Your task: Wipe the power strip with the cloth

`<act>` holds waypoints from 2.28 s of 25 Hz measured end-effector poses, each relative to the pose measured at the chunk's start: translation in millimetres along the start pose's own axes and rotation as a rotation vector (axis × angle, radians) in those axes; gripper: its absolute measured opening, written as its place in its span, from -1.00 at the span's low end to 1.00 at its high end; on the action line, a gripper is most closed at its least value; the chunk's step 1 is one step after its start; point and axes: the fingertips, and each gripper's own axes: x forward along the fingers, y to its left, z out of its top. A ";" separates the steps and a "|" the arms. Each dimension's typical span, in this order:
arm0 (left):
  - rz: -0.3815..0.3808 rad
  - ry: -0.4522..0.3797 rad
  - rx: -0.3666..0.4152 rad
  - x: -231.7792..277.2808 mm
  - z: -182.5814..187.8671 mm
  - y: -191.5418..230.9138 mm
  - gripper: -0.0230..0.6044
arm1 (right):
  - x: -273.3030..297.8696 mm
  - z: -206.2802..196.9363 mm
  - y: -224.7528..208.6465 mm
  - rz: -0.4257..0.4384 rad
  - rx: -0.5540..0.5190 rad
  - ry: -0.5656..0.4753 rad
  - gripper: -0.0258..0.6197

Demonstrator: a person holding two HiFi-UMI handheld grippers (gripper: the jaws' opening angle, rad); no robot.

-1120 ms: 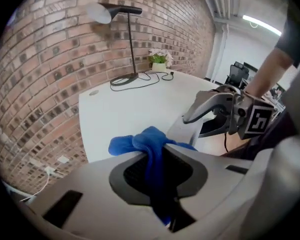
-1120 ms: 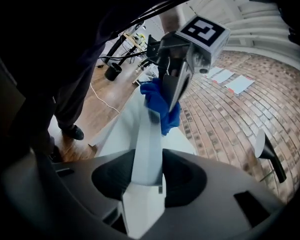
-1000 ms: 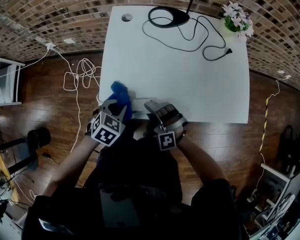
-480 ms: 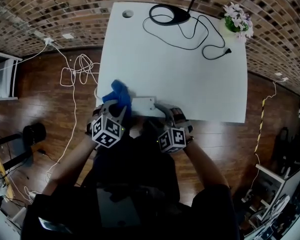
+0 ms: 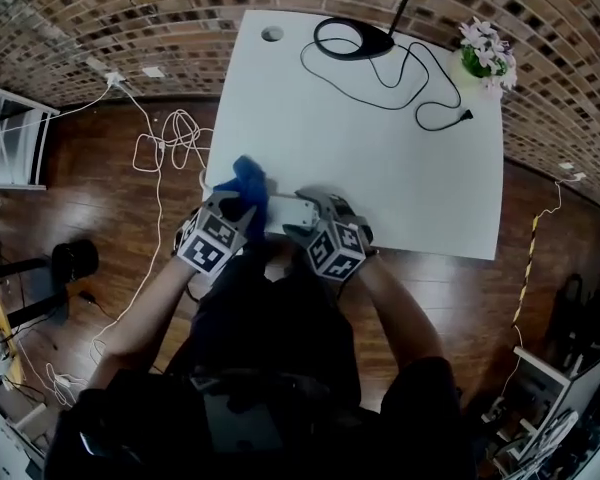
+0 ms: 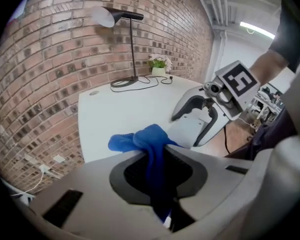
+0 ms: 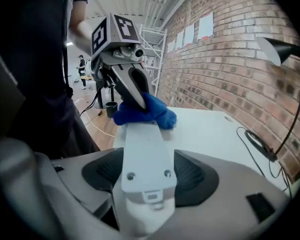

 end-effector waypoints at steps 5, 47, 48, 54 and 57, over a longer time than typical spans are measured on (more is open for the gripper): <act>0.067 0.026 -0.061 -2.9 -1.6 18.9 -0.74 | -1.2 -3.4 -0.2 -0.048 0.109 -0.048 0.03; 0.073 0.037 0.012 29.2 26.4 -28.9 -0.74 | 1.9 -7.2 -0.5 -0.003 0.190 -0.031 0.03; 0.066 0.038 0.022 32.7 30.2 -34.2 -0.74 | 1.9 -7.8 -0.7 0.000 0.194 -0.029 0.03; 0.096 0.050 0.063 38.4 36.6 -43.3 -0.74 | 2.0 -8.4 -0.9 0.009 0.197 -0.023 0.03; 0.087 0.047 0.059 41.5 40.1 -51.7 -0.74 | 2.6 -7.2 0.1 0.018 0.183 -0.028 0.02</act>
